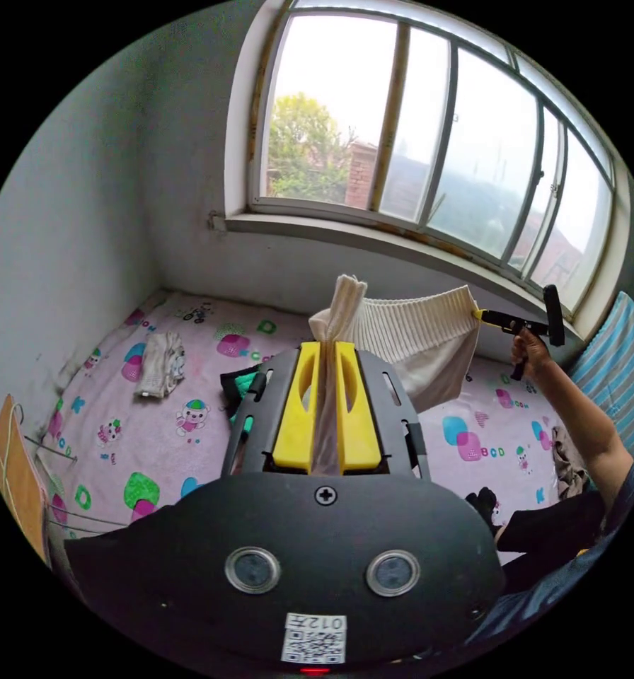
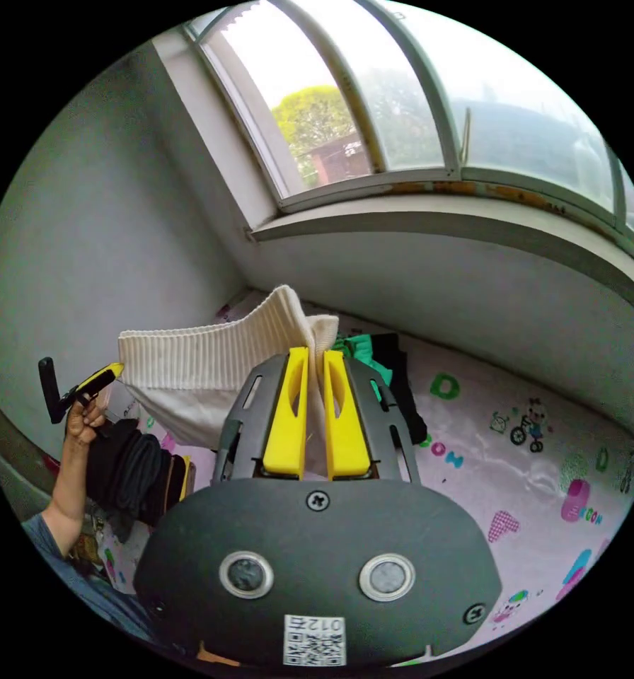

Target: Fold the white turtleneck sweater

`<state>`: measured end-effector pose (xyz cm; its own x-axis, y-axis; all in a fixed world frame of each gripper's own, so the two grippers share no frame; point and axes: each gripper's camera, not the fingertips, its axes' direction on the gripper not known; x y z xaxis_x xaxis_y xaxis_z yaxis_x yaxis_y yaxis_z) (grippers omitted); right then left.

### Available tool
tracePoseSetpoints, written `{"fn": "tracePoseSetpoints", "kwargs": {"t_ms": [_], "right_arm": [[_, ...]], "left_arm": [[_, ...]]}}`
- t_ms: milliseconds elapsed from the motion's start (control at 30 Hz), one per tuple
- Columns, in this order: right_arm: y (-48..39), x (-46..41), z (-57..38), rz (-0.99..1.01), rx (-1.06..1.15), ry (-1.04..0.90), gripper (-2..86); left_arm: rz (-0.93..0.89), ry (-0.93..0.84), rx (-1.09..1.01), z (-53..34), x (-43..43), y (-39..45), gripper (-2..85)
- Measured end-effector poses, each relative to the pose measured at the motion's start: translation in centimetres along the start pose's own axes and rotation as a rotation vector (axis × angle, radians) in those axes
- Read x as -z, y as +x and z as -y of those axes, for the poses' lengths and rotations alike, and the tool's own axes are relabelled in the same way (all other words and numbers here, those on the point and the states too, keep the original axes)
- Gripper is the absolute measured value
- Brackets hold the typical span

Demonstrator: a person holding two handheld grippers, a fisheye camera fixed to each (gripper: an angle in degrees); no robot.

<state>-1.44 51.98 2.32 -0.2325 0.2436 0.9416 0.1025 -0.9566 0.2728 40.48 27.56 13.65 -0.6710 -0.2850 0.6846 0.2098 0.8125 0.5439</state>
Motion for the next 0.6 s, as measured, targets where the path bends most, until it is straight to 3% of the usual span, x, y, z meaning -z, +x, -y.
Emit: {"fn": "tracePoseSetpoints", "kwargs": {"t_ms": [233,600], "right_arm": [[2.2,-7.9,7.3,0.087,0.027,-0.067,3.0],[4.6,-20.2,16.2,0.064,0.110,-0.241,3.5]], "left_arm": [[0.064,-0.066,0.068,2.6,-2.8,-3.4,2.2],[0.063,-0.230,0.224,4.2,-13.7,-11.2,2.2]]}}
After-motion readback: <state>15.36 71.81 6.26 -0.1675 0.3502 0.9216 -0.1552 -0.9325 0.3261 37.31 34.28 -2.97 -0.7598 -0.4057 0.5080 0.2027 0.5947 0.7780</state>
